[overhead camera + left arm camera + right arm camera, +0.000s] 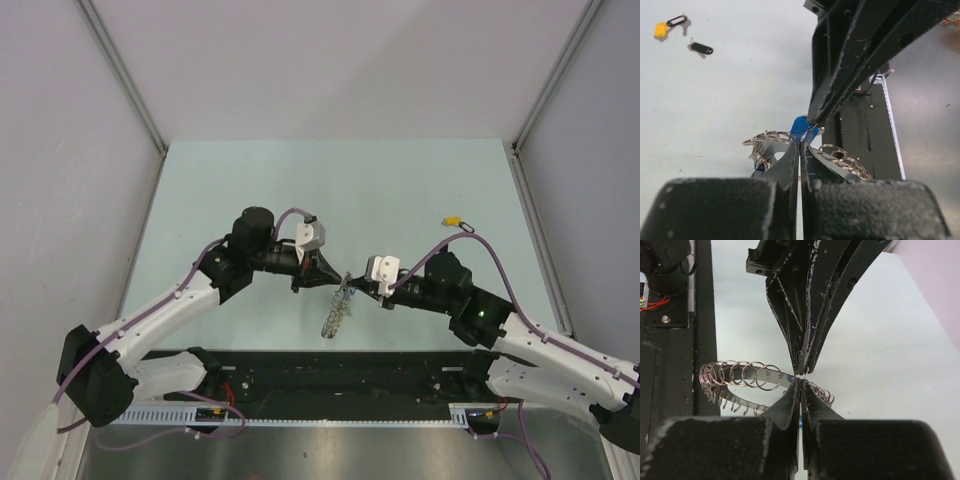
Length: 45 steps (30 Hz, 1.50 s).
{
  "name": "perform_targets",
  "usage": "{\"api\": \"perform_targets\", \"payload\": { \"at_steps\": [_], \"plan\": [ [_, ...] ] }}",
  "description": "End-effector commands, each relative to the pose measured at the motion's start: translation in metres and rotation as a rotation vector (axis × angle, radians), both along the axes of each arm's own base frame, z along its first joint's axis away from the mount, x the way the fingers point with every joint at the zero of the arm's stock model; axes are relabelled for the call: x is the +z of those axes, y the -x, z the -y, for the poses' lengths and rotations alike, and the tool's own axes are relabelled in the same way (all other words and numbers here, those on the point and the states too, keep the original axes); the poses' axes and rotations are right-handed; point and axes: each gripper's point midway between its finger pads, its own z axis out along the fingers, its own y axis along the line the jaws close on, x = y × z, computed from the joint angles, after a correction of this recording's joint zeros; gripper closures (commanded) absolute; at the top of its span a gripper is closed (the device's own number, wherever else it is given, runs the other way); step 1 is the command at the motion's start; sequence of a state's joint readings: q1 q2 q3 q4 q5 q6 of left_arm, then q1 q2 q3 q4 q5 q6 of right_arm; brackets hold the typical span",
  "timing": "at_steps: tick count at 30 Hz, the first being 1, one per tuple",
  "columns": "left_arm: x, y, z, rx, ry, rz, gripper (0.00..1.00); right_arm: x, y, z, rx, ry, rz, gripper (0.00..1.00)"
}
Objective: Put the keys on the keyring
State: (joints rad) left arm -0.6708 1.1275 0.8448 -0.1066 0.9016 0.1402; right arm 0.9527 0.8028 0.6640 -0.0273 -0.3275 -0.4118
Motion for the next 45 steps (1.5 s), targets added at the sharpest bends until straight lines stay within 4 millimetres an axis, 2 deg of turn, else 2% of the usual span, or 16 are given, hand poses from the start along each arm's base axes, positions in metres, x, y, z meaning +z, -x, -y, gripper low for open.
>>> {"api": "perform_targets", "payload": {
  "at_steps": [1,4,8,11,12,13,17,21,23,29,35,38,40,42,44,45],
  "plan": [
    [0.013,-0.038,-0.008,0.194,0.018,0.063,0.99,0.023,-0.010,-0.002,-0.047,-0.087,0.026,1.00],
    [0.006,-0.050,-0.012,0.241,-0.006,0.056,0.65,0.019,-0.028,-0.001,-0.082,-0.091,0.018,1.00],
    [0.010,-0.067,-0.023,0.343,0.006,0.067,0.50,0.016,-0.060,-0.003,-0.134,-0.108,0.013,1.00],
    [0.021,-0.091,-0.046,0.521,0.043,0.091,0.41,0.020,-0.095,-0.003,-0.187,-0.122,0.018,1.00],
    [0.030,-0.098,-0.060,0.596,0.072,0.092,0.38,0.027,-0.104,-0.004,-0.201,-0.139,0.033,1.00],
    [0.032,-0.111,-0.074,0.703,0.070,0.104,0.33,0.017,-0.119,-0.007,-0.227,-0.117,0.018,1.00],
    [0.039,-0.132,-0.123,0.969,0.084,0.112,0.20,0.045,-0.168,-0.005,-0.318,-0.174,0.058,1.00],
    [0.049,-0.141,-0.169,1.210,0.136,0.098,0.12,0.064,-0.194,0.003,-0.409,-0.256,0.072,1.00],
    [0.055,-0.138,-0.189,1.308,0.153,0.102,0.03,0.059,-0.199,0.008,-0.445,-0.262,0.032,1.00],
    [0.070,-0.120,-0.213,1.391,0.178,0.141,0.00,-0.026,-0.184,0.020,-0.507,-0.137,-0.210,1.00],
    [0.049,-0.099,-0.223,1.420,0.159,0.087,0.00,-0.104,-0.135,0.038,-0.522,-0.073,-0.445,1.00],
    [0.038,-0.085,-0.228,1.415,0.154,0.077,0.00,-0.131,-0.113,0.045,-0.532,-0.021,-0.533,1.00],
    [0.037,-0.075,-0.233,1.429,0.181,0.070,0.00,-0.134,-0.105,0.050,-0.549,-0.028,-0.563,1.00],
    [0.035,-0.070,-0.236,1.438,0.201,0.062,0.00,-0.145,-0.099,0.058,-0.588,-0.024,-0.605,0.88],
    [0.039,-0.062,-0.242,1.455,0.237,0.074,0.00,-0.140,-0.095,0.063,-0.602,-0.046,-0.606,0.66],
    [0.041,-0.059,-0.244,1.457,0.250,0.081,0.00,-0.136,-0.096,0.065,-0.617,-0.063,-0.607,0.61]
  ]
}}
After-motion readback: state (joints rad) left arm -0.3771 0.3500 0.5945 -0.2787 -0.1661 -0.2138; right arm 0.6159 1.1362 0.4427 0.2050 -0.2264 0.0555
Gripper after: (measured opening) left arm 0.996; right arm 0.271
